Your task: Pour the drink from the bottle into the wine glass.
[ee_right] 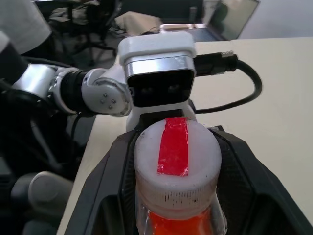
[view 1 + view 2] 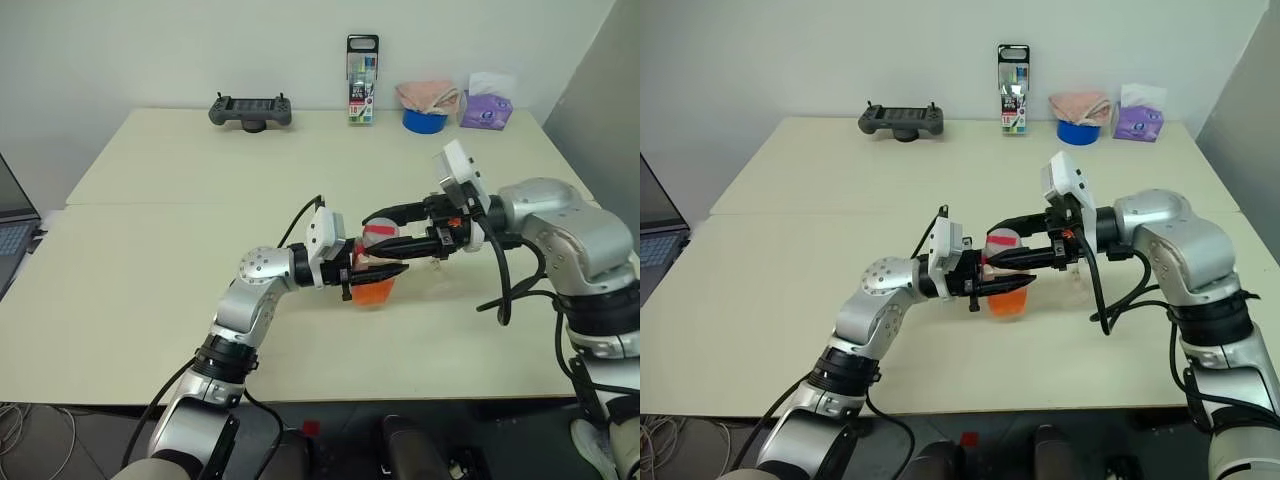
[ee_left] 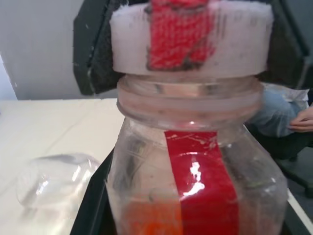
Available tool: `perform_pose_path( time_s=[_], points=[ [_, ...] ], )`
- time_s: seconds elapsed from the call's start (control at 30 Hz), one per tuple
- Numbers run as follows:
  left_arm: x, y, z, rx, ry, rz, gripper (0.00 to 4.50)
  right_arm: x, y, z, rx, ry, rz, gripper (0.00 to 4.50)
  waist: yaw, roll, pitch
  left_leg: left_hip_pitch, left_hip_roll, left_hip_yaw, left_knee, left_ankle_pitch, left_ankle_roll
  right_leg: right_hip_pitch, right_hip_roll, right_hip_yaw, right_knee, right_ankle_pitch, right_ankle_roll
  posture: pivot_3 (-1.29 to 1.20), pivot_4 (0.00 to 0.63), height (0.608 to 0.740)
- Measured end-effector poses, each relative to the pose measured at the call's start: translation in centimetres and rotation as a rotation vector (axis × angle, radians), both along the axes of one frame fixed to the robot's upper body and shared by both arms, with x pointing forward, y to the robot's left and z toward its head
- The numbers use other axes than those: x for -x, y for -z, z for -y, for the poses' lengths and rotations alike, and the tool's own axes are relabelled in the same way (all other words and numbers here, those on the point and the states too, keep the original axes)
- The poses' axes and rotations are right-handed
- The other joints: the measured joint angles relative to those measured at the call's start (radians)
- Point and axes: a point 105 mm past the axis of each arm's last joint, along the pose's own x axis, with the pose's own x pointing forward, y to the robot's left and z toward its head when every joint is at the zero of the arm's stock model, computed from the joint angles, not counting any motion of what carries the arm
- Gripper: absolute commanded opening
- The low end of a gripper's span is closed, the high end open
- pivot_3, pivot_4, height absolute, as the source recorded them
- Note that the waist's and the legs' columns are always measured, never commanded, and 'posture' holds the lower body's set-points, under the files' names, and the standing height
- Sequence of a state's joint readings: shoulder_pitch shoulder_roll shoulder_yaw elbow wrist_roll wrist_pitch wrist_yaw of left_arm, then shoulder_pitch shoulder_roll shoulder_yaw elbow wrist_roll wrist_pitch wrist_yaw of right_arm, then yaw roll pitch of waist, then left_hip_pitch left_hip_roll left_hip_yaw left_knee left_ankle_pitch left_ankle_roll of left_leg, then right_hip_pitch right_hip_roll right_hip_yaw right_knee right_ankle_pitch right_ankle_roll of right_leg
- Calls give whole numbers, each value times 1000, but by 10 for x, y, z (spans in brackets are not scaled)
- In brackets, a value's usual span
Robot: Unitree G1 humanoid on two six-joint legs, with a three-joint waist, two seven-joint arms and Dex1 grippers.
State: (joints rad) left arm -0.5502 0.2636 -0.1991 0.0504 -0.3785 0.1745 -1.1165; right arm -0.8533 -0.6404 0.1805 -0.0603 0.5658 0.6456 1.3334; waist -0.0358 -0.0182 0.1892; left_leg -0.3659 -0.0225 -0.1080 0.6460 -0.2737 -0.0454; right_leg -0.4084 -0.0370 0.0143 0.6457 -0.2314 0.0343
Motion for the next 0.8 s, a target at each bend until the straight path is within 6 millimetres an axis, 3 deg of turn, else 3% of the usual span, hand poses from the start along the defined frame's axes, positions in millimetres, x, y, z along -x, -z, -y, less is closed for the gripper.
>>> perform_pose_path(
  time_s=[0.8],
  points=[
    [9,-5,4,-24,49,15,1653,8,-9,4,38,-79,6,1867,7,0,0,-1,-1,0,0,0,-1,-1,-1,0,0,0,0,0,150,740]
  ],
)
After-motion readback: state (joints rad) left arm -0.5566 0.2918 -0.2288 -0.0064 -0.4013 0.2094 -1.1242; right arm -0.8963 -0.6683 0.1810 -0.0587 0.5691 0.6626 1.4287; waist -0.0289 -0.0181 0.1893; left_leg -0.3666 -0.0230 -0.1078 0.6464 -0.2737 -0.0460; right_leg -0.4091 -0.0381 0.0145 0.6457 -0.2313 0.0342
